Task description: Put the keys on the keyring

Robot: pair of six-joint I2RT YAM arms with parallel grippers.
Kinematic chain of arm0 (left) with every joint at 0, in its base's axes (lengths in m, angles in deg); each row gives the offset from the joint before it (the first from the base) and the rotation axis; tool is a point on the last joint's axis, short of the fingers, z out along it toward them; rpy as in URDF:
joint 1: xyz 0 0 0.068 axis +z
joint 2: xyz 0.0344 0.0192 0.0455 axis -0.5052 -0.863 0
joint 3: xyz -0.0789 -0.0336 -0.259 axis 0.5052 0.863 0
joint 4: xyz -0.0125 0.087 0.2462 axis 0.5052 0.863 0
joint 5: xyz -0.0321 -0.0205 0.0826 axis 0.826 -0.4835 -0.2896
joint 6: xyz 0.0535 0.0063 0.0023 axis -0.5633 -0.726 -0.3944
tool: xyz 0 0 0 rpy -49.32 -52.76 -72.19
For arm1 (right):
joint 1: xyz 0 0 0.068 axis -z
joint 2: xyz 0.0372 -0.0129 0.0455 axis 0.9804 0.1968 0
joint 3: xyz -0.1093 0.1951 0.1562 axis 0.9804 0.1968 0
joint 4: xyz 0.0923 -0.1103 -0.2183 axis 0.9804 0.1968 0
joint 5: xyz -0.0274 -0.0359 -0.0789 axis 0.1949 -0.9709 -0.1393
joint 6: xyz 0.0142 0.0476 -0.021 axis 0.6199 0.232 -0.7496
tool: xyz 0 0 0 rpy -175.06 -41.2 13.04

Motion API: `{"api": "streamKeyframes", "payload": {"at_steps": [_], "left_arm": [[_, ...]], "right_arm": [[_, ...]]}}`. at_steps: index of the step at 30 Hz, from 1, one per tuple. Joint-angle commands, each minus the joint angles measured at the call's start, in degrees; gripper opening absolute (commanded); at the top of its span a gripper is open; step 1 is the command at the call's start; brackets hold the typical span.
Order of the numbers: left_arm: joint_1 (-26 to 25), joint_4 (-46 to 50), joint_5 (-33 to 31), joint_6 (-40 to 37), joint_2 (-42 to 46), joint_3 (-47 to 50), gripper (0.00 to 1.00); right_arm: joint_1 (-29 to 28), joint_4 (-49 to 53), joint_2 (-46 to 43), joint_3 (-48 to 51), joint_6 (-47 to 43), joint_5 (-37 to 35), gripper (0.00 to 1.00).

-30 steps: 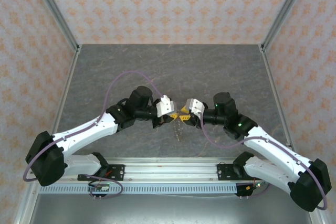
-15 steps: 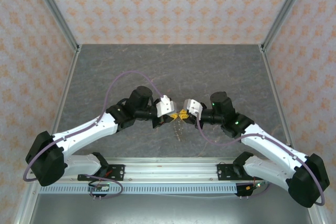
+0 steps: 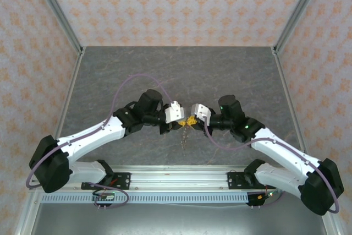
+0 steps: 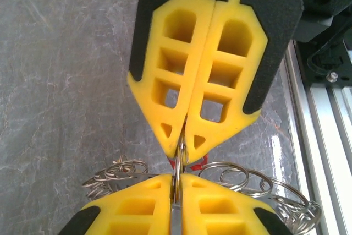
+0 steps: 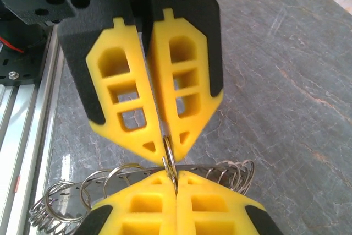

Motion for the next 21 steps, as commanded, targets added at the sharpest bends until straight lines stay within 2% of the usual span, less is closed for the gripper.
{"api": "streamKeyframes", "payload": {"at_steps": [1,6,12,17,21], "left_arm": [[-1.4,6.2,-1.3,-4.4,-2.0,-4.0,0.12],[-2.3,9.4,-4.1,-6.4,-3.8,-6.2,0.12],[-2.6,8.9,-5.3,-6.6,-4.3,-7.4,0.00],[-2.5,4.1,-4.9,-5.2,-2.3,-5.0,0.00],[-2.4,0.1,-2.6,-3.6,-0.7,-3.0,0.00]], "right_arm": [[0.4,0.6,0.2,-3.0,-1.8,2.0,0.00],[0.4,2.4,0.4,-4.4,-2.4,2.0,0.00],[0.4,5.0,0.5,-5.5,-3.2,2.1,0.00],[0.5,5.5,0.0,-3.7,-2.5,-1.1,0.08],[1.9,3.2,-0.3,-1.3,-0.9,0.4,0.13]]}}
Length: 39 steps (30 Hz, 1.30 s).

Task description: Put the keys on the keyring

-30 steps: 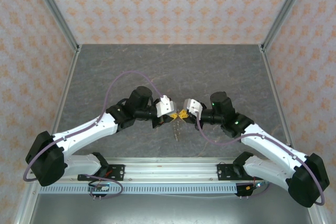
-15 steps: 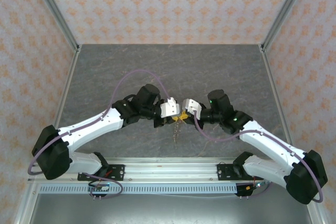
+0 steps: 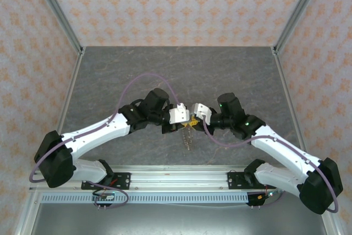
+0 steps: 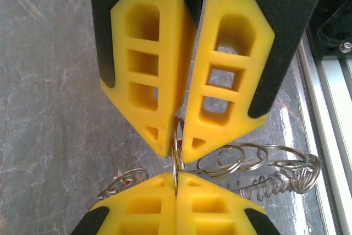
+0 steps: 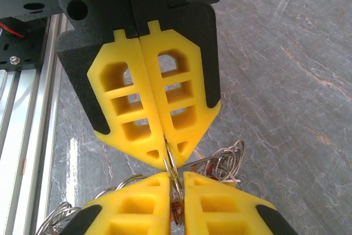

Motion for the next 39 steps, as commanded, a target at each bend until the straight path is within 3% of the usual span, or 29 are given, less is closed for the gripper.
{"api": "streamKeyframes", "payload": {"at_steps": [1,7,15,20,25,29,34,39], "left_arm": [[-0.3,-5.5,1.7,1.7,2.5,1.4,0.00],[0.2,-9.6,3.6,3.8,3.1,3.1,0.00],[0.4,-11.3,5.0,4.8,3.2,3.8,0.00],[0.4,-11.0,5.8,4.8,3.2,3.8,0.00],[0.4,-10.5,6.5,4.6,3.3,3.6,0.00],[0.5,-10.9,6.9,4.8,3.7,3.8,0.00],[0.4,-9.9,5.3,4.4,4.0,3.6,0.00],[0.2,-2.5,2.2,0.6,2.2,0.3,0.06]], "right_arm": [[1.3,-4.0,-1.1,1.8,1.5,1.5,0.13],[3.3,-5.3,-1.1,3.2,2.4,2.9,0.14],[4.3,-6.3,-1.0,3.6,3.0,4.5,0.05],[4.2,-7.4,-1.6,3.5,3.9,5.9,0.15],[4.2,-9.0,-1.0,2.9,5.0,8.5,0.16],[4.3,-8.5,0.1,2.4,4.5,8.5,0.14],[4.3,-7.6,0.2,1.2,4.5,8.9,0.02],[4.3,-3.2,1.1,-1.5,2.6,10.5,0.00]]}}
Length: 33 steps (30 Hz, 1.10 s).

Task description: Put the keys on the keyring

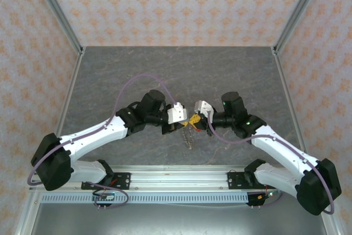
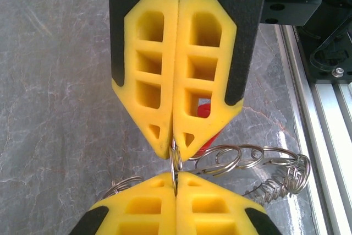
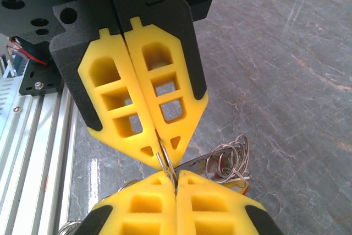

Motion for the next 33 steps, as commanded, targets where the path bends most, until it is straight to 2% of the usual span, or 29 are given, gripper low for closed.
{"api": "streamKeyframes", "payload": {"at_steps": [1,5,15,18,24,28,33], "left_arm": [[-0.7,4.9,-0.5,-3.4,-0.2,-3.9,0.06],[-1.3,8.8,-1.7,-5.7,-2.1,-6.4,0.07],[-2.2,11.0,-4.6,-7.1,-4.7,-9.3,0.08],[-2.3,9.3,-3.5,-6.5,-4.4,-9.0,0.00],[-2.2,4.8,-4.2,-4.4,-2.3,-5.9,0.00],[-2.1,3.1,-3.9,-3.5,-1.5,-5.0,0.00],[-2.0,2.5,-3.4,-3.2,-1.6,-4.9,0.00]], "right_arm": [[0.4,0.6,0.5,-3.3,-1.4,2.6,0.00],[0.4,2.1,1.1,-4.4,-2.1,3.1,0.00],[0.3,5.7,2.0,-7.0,-2.8,3.6,0.00],[0.2,6.2,1.6,-6.3,-2.6,2.4,0.04],[1.8,7.3,-0.6,-3.2,-1.4,-2.1,0.12],[2.2,8.5,-1.4,-2.2,-2.0,-5.2,0.11],[2.5,8.8,-1.5,-1.9,-1.9,-6.2,0.05]]}}
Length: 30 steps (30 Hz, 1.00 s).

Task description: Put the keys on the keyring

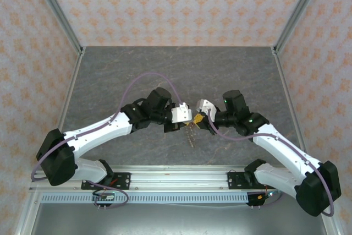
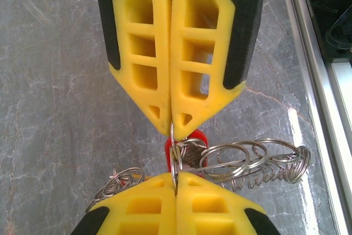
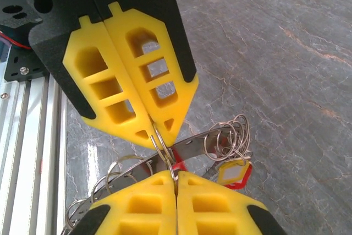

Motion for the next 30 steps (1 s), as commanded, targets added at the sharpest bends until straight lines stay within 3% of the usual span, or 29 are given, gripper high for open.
{"api": "streamKeyframes", "payload": {"at_steps": [1,8,12,19,30], "left_arm": [[-0.4,-2.9,0.6,0.9,2.0,0.3,0.00],[-0.4,-5.9,0.9,2.2,2.8,1.9,0.00],[-0.5,-6.6,1.2,2.9,2.9,2.4,0.00],[-0.5,-5.8,1.7,2.7,2.4,1.8,0.00],[-0.5,-5.6,1.9,2.8,2.9,1.4,0.00]], "right_arm": [[0.6,0.7,-0.8,0.8,0.0,-3.1,0.03],[0.8,0.8,-0.5,2.3,1.4,-5.2,0.02],[0.8,-0.6,-0.9,2.8,2.8,-4.4,0.08],[0.8,-4.4,-3.4,2.3,3.0,2.1,0.22],[0.8,-4.4,-2.2,1.2,0.9,6.3,0.26]]}}
